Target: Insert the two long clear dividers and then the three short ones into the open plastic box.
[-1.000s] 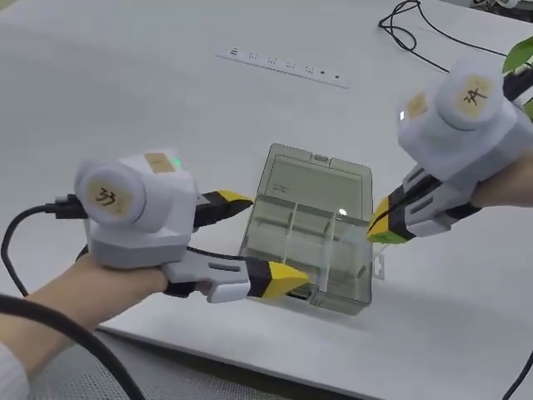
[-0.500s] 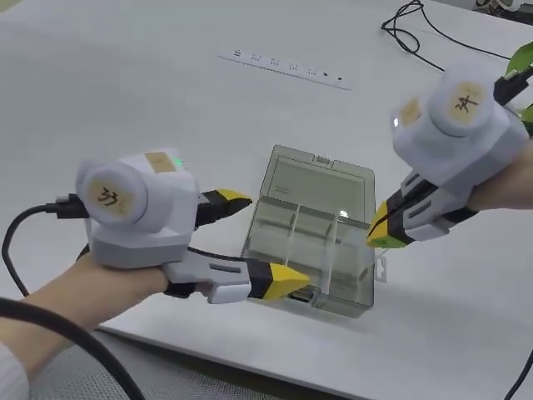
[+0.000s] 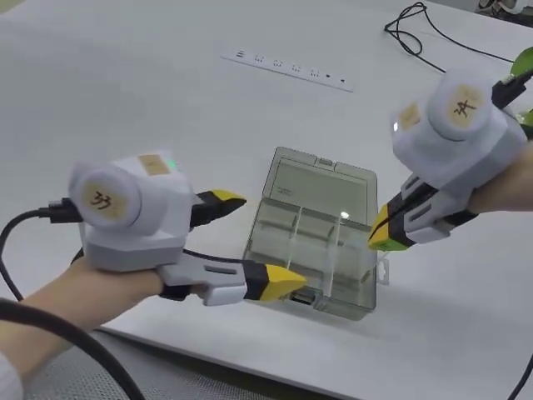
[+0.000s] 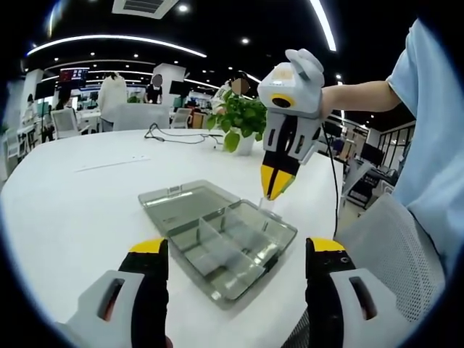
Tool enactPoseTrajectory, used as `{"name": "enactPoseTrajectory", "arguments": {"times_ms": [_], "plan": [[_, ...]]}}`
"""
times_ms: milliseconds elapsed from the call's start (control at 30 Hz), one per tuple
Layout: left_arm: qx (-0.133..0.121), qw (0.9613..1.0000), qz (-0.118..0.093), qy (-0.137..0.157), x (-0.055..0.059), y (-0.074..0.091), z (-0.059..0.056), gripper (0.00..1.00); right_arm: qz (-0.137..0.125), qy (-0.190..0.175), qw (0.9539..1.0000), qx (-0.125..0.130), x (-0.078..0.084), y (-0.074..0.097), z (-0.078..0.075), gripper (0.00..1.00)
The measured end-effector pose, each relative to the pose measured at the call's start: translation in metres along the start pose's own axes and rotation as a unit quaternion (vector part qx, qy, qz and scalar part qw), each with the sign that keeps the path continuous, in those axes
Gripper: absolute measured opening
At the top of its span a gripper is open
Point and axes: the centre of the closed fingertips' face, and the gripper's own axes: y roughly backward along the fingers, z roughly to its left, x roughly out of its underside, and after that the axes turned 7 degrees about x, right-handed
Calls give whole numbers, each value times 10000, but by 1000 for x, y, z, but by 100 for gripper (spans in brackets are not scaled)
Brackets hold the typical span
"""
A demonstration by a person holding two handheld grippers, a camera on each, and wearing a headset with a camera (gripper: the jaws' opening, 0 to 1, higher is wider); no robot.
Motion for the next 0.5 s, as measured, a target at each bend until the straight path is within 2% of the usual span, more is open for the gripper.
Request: {"name": "enactPoseTrajectory", "arguments": {"times_ms": [133,500], "plan": [[-56,10000,39,-14,1,3,3,80,41,71,10000,-16,0,-3,-1,2],[-189,9998,-16,16,0,11,11,80,123,127,9998,-93,0,-13,4,2]]}}
